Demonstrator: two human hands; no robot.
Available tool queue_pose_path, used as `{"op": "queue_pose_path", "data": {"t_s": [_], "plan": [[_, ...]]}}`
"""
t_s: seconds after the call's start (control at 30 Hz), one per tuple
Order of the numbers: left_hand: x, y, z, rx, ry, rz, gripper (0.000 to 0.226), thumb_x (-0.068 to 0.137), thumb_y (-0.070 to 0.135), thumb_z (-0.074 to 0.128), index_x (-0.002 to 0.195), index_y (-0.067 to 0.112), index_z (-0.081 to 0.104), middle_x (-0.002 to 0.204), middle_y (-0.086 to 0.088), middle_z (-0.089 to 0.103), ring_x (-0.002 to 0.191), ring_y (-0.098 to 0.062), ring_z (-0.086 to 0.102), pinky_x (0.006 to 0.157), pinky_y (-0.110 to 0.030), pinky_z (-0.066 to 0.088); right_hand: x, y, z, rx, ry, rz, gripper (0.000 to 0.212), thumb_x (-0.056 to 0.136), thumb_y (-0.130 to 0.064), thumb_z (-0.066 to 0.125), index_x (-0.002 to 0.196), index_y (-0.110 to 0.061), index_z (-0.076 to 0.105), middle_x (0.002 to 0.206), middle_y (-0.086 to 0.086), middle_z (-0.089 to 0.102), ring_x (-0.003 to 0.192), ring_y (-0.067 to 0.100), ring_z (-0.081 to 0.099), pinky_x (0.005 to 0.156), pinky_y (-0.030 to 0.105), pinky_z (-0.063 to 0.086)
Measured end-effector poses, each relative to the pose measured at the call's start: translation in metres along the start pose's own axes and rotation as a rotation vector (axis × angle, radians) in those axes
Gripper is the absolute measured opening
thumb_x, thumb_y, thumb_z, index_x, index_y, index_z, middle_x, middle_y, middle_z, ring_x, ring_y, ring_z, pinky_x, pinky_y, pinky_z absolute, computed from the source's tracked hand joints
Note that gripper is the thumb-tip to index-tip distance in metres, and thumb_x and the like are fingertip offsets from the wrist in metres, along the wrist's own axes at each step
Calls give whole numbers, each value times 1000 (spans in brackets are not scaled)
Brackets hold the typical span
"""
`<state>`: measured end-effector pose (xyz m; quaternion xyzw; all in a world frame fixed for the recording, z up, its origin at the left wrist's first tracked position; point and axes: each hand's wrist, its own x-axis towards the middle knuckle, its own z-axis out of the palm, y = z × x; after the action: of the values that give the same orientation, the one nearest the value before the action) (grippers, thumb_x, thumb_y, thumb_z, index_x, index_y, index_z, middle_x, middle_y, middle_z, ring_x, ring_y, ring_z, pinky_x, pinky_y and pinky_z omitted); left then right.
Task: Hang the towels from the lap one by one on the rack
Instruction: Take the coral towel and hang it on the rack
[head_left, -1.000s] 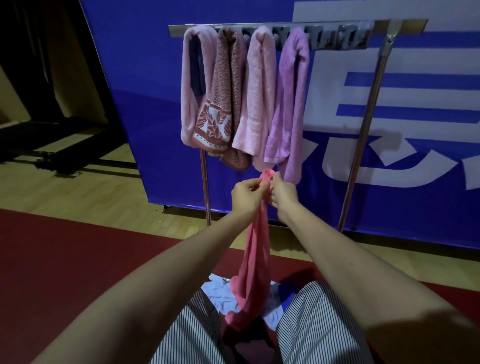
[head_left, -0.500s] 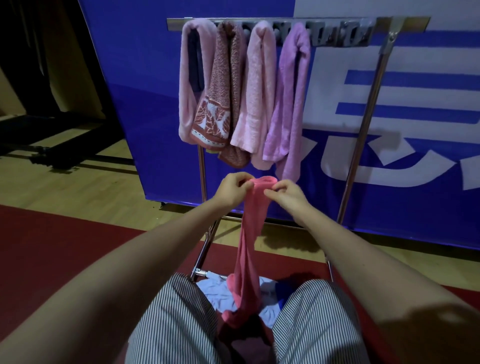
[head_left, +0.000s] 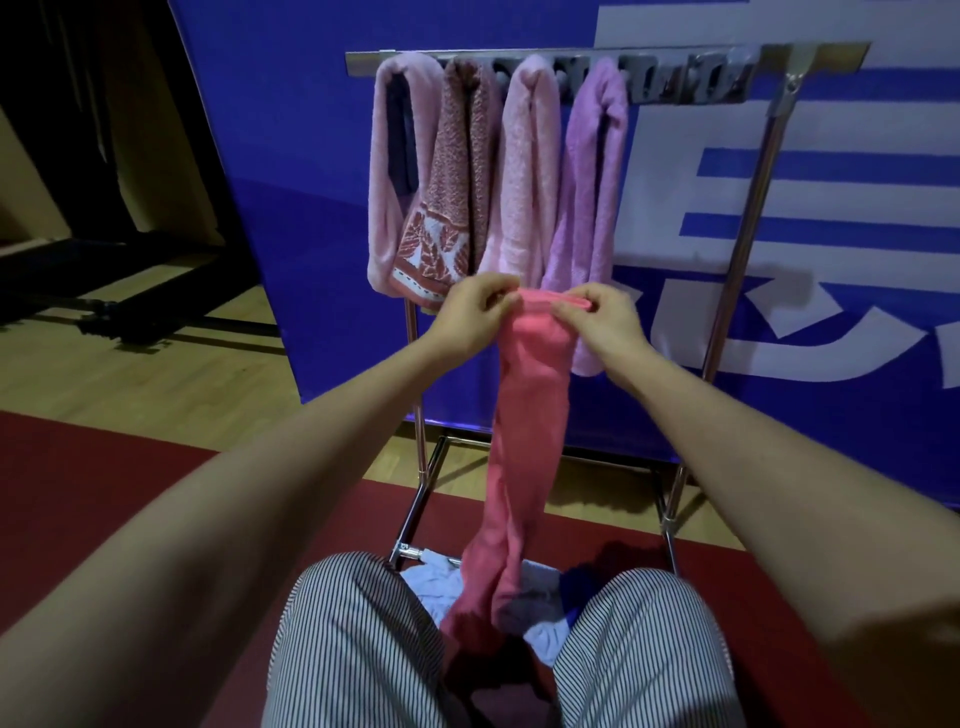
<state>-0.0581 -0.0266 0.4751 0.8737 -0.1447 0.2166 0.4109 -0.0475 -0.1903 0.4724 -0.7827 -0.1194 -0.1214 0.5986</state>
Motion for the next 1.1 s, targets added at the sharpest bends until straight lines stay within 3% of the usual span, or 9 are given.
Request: {"op": "queue_pose_path", "data": {"t_s": [0.13, 0.23, 0.33, 0.53, 0.6, 0.7, 0.87, 1.03, 1.1], "plan": [[-3, -8, 5, 135, -99, 3, 23, 87, 15, 54, 87, -5, 64, 86, -23, 64, 78, -28, 59, 77, -44, 52, -5, 8, -6, -84, -71, 30, 18, 82, -7, 67, 97, 2, 68, 67, -5, 56, 63, 2, 50, 51, 4, 41], [-4, -5, 9, 30, -138, -24, 20, 93, 17, 51, 86, 0, 60, 79, -12, 59, 73, -13, 50, 70, -37, 46, -7, 9, -7, -22, -73, 39, 18, 83, -7, 67, 98, 2, 67, 69, -5, 57, 64, 2, 52, 53, 4, 43], [-13, 4, 11, -219, -306, -131, 12, 94, 20, 54, 99, 9, 54, 81, 4, 55, 70, -1, 52, 66, -17, 47, -10, 8, -6, -10, -101, 38, 16, 83, -8, 66, 97, 1, 67, 71, -4, 59, 66, 2, 54, 53, 4, 44], [-13, 6, 12, -407, -306, -183, 24, 85, 9, 64, 104, -6, 63, 90, -13, 65, 80, -14, 63, 76, -25, 53, -10, 4, -12, 113, -180, 70, 4, 85, -15, 65, 85, -11, 67, 77, -1, 64, 75, 8, 60, 64, 13, 50], [-12, 7, 10, -466, -357, -209, 16, 86, 9, 64, 98, 0, 66, 88, -8, 68, 76, -11, 67, 74, -21, 56, -12, 13, -15, 187, -241, 121, 14, 84, -26, 65, 92, -15, 66, 88, 1, 67, 86, 14, 62, 75, 21, 49], [-9, 7, 8, -539, -404, -239, 5, 86, 11, 63, 88, 9, 67, 82, -1, 70, 76, -12, 68, 74, -23, 56, -20, 33, -22, 286, -433, 259, 50, 74, -44, 63, 117, -20, 58, 112, 1, 66, 104, 18, 63, 90, 30, 49], [0, 13, 5, -662, -401, -323, 5, 88, 11, 60, 89, 8, 65, 75, 4, 70, 71, -9, 67, 68, -21, 55, -46, 64, -14, 160, -644, 398, 42, 80, -25, 67, 118, -9, 59, 113, 9, 67, 106, 23, 64, 91, 33, 50], [-2, 0, 24, -875, -201, -544, 26, 95, 36, 48, 102, 13, 60, 90, -2, 64, 83, -15, 61, 71, -26, 54, -49, 61, -5, 241, -560, 400, 33, 79, -21, 69, 109, -6, 64, 106, 13, 69, 100, 28, 65, 92, 38, 51], [-14, -9, 30, -929, -275, -674, 55, 92, 61, 33, 107, 14, 59, 93, -4, 61, 87, -17, 60, 76, -30, 48, -44, 56, -6, 315, -484, 427, 39, 77, -21, 69, 112, -4, 63, 104, 13, 68, 98, 28, 64, 90, 39, 51]]}}
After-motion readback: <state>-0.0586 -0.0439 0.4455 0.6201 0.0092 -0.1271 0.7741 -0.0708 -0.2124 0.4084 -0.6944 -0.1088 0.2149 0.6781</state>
